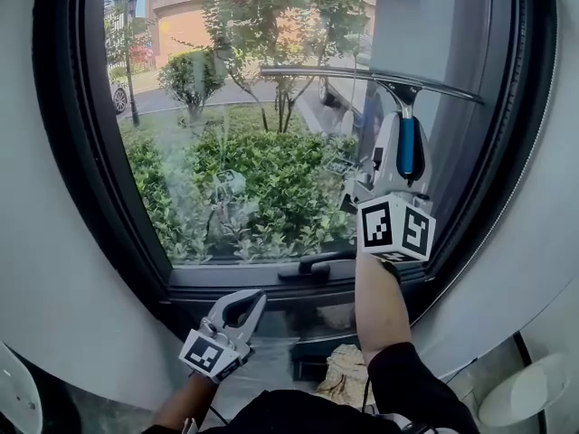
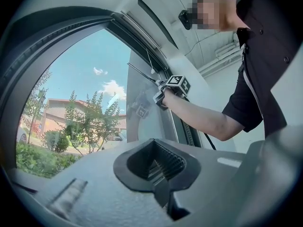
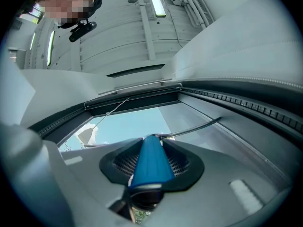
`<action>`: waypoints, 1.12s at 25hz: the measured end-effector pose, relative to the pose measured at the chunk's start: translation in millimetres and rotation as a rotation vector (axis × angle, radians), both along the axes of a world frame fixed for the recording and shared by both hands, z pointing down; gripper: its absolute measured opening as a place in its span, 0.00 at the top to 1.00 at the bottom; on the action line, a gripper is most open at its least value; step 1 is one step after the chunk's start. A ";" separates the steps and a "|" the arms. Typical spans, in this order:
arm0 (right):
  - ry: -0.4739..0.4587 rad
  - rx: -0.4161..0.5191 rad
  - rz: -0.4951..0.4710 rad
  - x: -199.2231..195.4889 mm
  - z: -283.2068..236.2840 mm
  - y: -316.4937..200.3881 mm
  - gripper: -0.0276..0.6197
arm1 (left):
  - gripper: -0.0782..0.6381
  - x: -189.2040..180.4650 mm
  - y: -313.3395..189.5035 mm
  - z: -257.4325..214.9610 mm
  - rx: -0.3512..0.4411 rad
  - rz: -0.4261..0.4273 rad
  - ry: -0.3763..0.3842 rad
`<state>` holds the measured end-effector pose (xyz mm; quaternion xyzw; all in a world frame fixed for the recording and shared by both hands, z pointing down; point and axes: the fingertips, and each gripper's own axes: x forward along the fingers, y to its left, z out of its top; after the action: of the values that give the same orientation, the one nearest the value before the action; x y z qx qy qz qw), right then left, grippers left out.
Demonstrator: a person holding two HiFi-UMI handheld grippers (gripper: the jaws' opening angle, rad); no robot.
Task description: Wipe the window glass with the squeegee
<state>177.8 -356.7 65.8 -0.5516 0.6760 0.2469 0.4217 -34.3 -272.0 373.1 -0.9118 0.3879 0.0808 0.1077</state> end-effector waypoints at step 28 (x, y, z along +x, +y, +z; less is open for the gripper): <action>0.011 -0.068 0.008 -1.1 32.1 5.7 0.75 | 0.89 -0.1 12.3 12.2 -0.032 -0.005 -0.001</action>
<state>176.7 -350.9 97.9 -0.5670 0.6841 0.2285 0.3979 -34.4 -259.7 385.3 -0.9126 0.3912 0.0736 0.0934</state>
